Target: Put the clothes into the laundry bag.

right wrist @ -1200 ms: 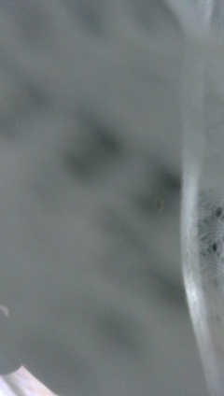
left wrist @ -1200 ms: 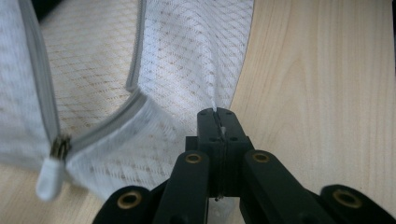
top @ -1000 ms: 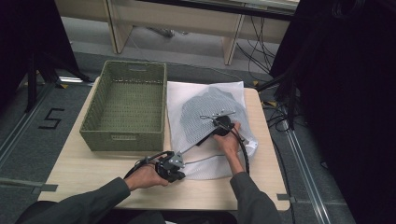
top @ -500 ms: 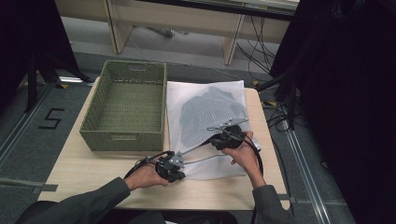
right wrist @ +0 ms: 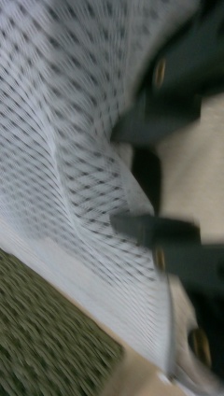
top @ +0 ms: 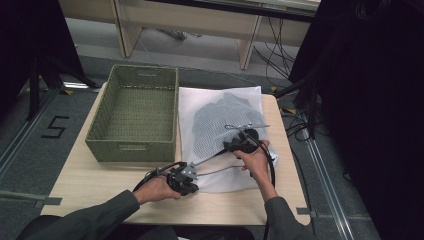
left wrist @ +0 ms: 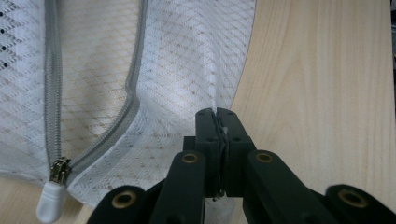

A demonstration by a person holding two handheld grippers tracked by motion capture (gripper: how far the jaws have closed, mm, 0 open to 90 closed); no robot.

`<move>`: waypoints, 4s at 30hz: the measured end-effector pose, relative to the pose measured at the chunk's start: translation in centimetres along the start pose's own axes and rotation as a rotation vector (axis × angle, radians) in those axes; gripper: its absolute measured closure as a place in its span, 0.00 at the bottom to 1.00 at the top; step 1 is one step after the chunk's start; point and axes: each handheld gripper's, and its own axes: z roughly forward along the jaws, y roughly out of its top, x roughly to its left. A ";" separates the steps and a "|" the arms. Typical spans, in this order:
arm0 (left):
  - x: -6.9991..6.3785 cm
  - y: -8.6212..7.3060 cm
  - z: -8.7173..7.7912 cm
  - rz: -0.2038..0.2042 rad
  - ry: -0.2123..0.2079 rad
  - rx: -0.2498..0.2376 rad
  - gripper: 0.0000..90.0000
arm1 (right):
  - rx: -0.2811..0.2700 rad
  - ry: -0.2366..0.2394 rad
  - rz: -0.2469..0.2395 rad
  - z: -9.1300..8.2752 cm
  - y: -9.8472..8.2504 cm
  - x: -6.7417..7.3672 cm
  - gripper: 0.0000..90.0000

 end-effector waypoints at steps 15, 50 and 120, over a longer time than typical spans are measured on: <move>-0.1 0.0 0.0 0.000 0.000 0.003 0.95 | 0.019 -0.009 0.004 -1.9 -0.7 0.0 0.64; -0.4 0.2 0.0 0.032 0.016 0.022 0.94 | -0.125 -0.082 -0.287 -0.9 2.6 2.0 0.64; 1.0 -2.4 -8.5 -0.083 0.163 -0.110 0.52 | 0.100 0.024 -0.156 -2.8 -0.4 2.1 0.55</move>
